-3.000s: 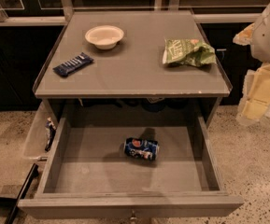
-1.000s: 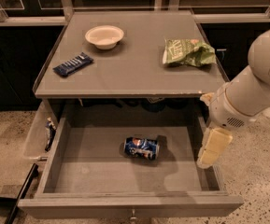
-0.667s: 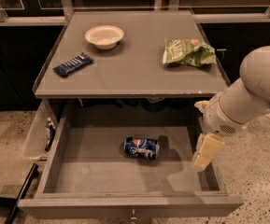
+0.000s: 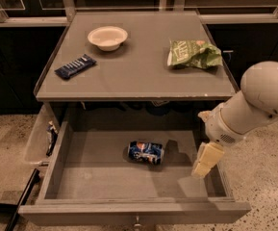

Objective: Pick pepsi can from top drawer and place on counter

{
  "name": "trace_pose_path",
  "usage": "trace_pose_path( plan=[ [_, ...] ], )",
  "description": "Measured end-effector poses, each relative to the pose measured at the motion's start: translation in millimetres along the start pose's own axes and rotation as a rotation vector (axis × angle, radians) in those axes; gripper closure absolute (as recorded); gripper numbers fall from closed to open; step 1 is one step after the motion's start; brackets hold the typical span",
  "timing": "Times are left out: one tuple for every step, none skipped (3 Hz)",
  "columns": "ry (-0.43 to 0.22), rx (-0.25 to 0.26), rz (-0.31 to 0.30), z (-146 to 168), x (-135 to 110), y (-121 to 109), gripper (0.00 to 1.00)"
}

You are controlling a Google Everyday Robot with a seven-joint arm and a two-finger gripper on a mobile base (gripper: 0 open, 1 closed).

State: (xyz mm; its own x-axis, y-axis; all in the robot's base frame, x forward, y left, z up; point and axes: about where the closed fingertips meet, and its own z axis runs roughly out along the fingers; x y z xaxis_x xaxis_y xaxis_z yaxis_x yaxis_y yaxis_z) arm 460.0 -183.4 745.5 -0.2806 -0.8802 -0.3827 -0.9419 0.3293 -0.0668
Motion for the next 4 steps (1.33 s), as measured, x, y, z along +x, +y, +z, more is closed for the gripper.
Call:
trace_pose_path(
  plan=[
    [-0.045, -0.022, 0.039, 35, 7, -4, 0.0],
    [-0.097, -0.04, 0.042, 65, 6, -7, 0.0],
    [-0.103, -0.03, 0.045, 66, 6, -7, 0.0],
    [-0.175, -0.02, 0.005, 80, -14, -10, 0.0]
  ],
)
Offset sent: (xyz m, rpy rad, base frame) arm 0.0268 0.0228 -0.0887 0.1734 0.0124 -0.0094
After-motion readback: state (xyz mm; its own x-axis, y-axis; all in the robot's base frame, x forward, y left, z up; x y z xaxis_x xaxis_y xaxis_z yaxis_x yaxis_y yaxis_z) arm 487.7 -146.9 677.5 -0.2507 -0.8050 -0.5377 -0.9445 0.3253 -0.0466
